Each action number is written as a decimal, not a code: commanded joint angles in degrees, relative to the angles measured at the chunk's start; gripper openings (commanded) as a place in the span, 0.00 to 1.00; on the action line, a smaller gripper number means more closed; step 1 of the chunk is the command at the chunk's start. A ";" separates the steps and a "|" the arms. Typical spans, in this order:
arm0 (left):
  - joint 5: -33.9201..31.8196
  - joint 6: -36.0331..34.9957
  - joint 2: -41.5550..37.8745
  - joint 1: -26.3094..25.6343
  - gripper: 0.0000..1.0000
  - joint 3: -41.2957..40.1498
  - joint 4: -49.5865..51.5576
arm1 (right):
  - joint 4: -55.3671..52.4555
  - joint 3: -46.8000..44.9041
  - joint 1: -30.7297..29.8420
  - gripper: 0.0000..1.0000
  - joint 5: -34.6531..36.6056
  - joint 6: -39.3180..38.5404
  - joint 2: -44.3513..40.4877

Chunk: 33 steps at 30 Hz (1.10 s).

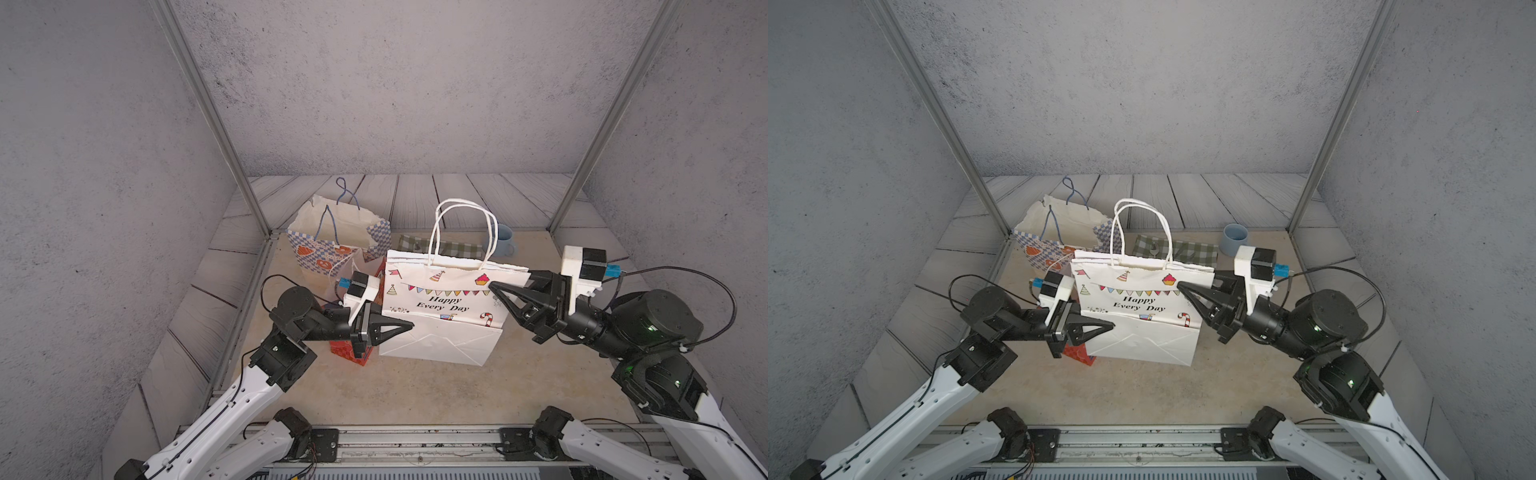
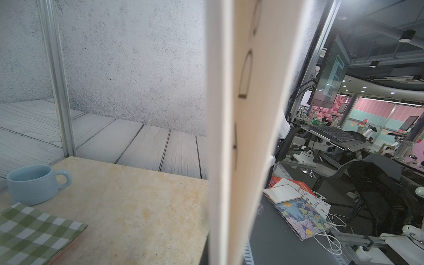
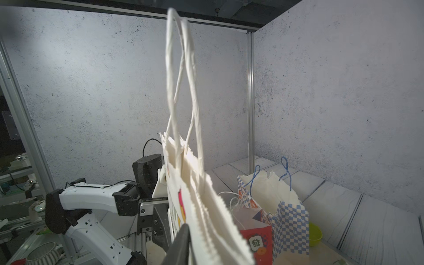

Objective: Put away the paper bag
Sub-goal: Press the paper bag at the center of the board.

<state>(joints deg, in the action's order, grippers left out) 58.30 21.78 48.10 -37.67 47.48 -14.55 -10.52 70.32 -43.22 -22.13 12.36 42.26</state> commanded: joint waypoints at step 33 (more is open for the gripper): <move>-0.96 4.78 -0.60 -0.21 0.00 -0.20 -8.50 | -12.85 -16.87 -0.11 0.82 1.57 -1.79 -12.36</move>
<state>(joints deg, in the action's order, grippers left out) 55.94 24.58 47.35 -37.67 46.65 -18.24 -27.90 53.43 -43.22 -19.14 10.50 28.25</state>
